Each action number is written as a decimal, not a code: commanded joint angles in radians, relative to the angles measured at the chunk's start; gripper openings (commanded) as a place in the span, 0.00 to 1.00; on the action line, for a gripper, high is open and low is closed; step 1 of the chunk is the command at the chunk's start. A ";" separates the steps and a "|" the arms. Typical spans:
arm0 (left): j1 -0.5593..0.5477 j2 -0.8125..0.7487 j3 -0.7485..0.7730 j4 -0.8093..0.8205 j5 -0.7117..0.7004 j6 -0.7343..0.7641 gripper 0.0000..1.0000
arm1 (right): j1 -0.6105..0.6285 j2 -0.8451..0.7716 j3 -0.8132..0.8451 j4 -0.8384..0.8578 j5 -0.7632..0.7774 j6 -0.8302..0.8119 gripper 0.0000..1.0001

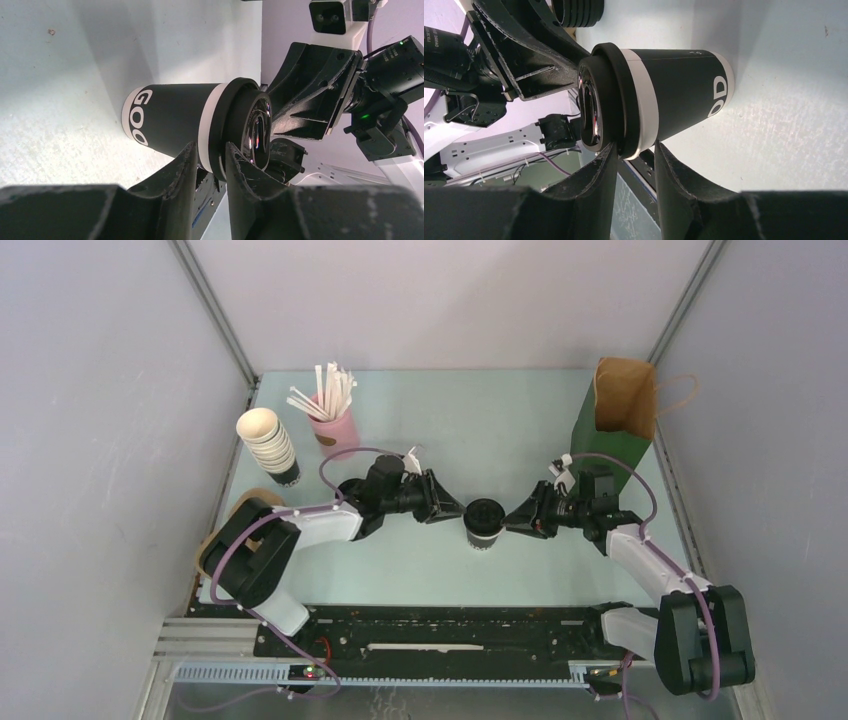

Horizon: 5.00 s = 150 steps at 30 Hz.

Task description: Pack the takeout coffee

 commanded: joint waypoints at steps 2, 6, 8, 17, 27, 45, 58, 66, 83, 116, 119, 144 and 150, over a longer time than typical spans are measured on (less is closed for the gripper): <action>-0.032 -0.009 0.000 0.043 0.012 -0.009 0.31 | 0.016 -0.035 0.003 0.033 -0.008 0.033 0.41; -0.042 -0.020 -0.005 0.042 0.015 -0.011 0.29 | 0.030 -0.050 0.003 0.023 0.007 0.051 0.37; -0.047 -0.027 -0.008 0.042 0.013 -0.013 0.28 | 0.040 -0.061 0.002 0.010 0.022 0.055 0.36; -0.070 -0.048 -0.027 0.042 -0.004 -0.019 0.26 | 0.052 -0.069 0.001 -0.003 0.086 0.058 0.27; -0.082 -0.048 -0.041 0.059 -0.012 -0.034 0.26 | 0.026 -0.012 -0.037 0.054 0.062 0.019 0.09; -0.107 -0.056 -0.021 -0.209 -0.148 0.138 0.21 | 0.043 0.097 -0.060 -0.004 0.163 -0.132 0.04; -0.163 -0.046 0.031 -0.443 -0.353 0.266 0.18 | 0.165 0.120 -0.060 0.000 0.458 -0.113 0.03; -0.186 -0.054 0.039 -0.508 -0.408 0.283 0.18 | 0.187 0.123 -0.046 0.102 0.465 -0.091 0.03; -0.150 -0.144 0.106 -0.470 -0.302 0.255 0.31 | 0.124 0.177 0.130 0.014 0.104 -0.205 0.18; -0.049 -0.281 0.209 -0.582 -0.220 0.366 0.55 | 0.154 0.134 0.380 -0.270 0.292 -0.318 0.50; -0.029 -0.260 0.233 -0.562 -0.192 0.371 0.66 | 0.184 0.093 0.385 -0.323 0.346 -0.317 0.56; 0.001 0.023 0.309 -0.207 -0.045 0.213 0.85 | 0.317 -0.080 0.023 0.127 0.297 0.158 0.80; 0.001 0.012 0.255 -0.162 -0.043 0.196 0.87 | 0.292 -0.041 0.023 0.183 0.293 0.137 0.80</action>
